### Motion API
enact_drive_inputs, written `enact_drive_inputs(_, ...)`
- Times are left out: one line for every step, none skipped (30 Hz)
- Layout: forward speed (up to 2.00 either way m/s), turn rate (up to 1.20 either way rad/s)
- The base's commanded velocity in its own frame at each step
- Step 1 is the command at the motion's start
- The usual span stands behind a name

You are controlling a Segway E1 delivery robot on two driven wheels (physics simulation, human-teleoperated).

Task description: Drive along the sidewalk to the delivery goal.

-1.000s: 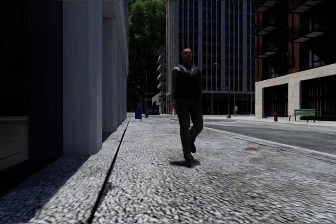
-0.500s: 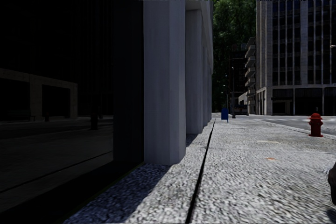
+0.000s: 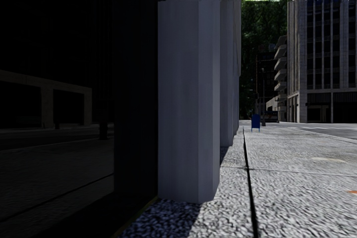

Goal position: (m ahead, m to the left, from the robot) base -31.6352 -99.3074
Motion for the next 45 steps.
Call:
enact_drive_inputs(1.73, -1.20)
enact_drive_inputs(1.73, -1.20)
enact_drive_inputs(1.72, -1.20)
enact_drive_inputs(1.71, -1.20)
enact_drive_inputs(1.71, -1.20)
enact_drive_inputs(1.66, -1.20)
enact_drive_inputs(1.55, -1.20)
enact_drive_inputs(1.49, -1.20)
enact_drive_inputs(1.49, -1.20)
enact_drive_inputs(1.41, -1.20)
enact_drive_inputs(1.37, -1.20)
enact_drive_inputs(1.36, -1.20)
enact_drive_inputs(1.36, -1.20)
enact_drive_inputs(1.35, -1.20)
enact_drive_inputs(1.35, -1.20)
enact_drive_inputs(1.35, -1.20)
enact_drive_inputs(1.35, -1.20)
enact_drive_inputs(1.35, -1.20)
enact_drive_inputs(1.35, -1.20)
enact_drive_inputs(1.35, -1.20)
enact_drive_inputs(1.39, -1.20)
enact_drive_inputs(1.46, -0.79)
enact_drive_inputs(1.55, -0.27)
enact_drive_inputs(1.55, -0.27)
enact_drive_inputs(1.63, -0.09)
enact_drive_inputs(1.68, 0.00)
enact_drive_inputs(1.69, 0.00)
enact_drive_inputs(1.69, 0.00)
enact_drive_inputs(1.70, 0.00)
enact_drive_inputs(1.70, 0.00)
enact_drive_inputs(1.70, 0.00)
enact_drive_inputs(1.70, 0.00)
enact_drive_inputs(1.70, 0.00)
enact_drive_inputs(1.70, 0.00)
enact_drive_inputs(1.70, 0.00)
enact_drive_inputs(1.70, 0.00)
enact_drive_inputs(1.70, 0.00)
enact_drive_inputs(1.70, 0.08)
enact_drive_inputs(1.70, 0.24)
enact_drive_inputs(1.70, 0.24)
enact_drive_inputs(1.70, 0.30)
enact_drive_inputs(1.70, 0.36)
enact_drive_inputs(1.71, 0.44)
enact_drive_inputs(1.71, 0.44)
enact_drive_inputs(1.71, 0.55)
